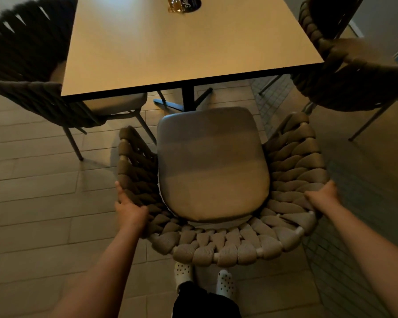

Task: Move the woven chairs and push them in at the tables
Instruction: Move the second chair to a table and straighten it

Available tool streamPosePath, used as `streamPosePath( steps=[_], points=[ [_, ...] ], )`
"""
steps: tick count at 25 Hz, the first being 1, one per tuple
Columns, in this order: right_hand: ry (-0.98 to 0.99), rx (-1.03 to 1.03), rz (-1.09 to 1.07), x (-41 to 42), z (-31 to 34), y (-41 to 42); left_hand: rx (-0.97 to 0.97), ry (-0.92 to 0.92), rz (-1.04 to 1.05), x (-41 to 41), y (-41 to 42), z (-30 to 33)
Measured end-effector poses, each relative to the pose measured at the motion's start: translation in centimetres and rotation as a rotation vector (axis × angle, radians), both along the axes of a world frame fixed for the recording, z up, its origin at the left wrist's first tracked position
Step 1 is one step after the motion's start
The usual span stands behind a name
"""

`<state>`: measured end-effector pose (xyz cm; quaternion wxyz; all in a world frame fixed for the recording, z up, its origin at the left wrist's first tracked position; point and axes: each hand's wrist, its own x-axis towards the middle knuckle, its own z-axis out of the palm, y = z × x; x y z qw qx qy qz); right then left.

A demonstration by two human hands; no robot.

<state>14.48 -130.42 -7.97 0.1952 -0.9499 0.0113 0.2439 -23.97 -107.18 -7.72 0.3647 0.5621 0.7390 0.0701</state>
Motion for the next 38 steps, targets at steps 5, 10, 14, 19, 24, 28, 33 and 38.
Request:
streamPosePath(
  steps=[5, 10, 14, 19, 24, 28, 33, 38],
  points=[
    [-0.041, -0.018, 0.027, -1.2, -0.4, -0.9, -0.003, 0.002, 0.009, -0.9, -0.7, -0.2],
    [-0.098, -0.030, 0.048, -6.9, -0.4, -3.7, -0.004, 0.109, -0.037, -6.1, -3.7, 0.3],
    [-0.117, -0.027, 0.044, -12.1, -0.8, -4.7, 0.030, 0.204, -0.048, -10.5, -4.5, 0.3],
    [-0.151, -0.010, 0.038, -12.9, -0.6, -2.7, 0.036, 0.194, -0.069, -10.8, -1.8, 0.3],
    [-0.149, -0.003, 0.022, -11.7, -0.7, -0.2, 0.048, 0.169, -0.071, -9.5, 1.0, 0.1],
    [-0.148, -0.018, 0.033, -10.0, -0.7, 1.5, 0.071, 0.175, -0.078, -8.1, 2.7, -0.1],
    [-0.169, 0.014, 0.024, -8.0, -1.0, 2.7, 0.081, 0.167, -0.059, -6.7, 2.9, -0.3],
    [-0.172, 0.025, 0.020, -7.0, -1.1, 3.0, 0.077, 0.173, -0.040, -6.1, 2.8, -0.4]
  ],
)
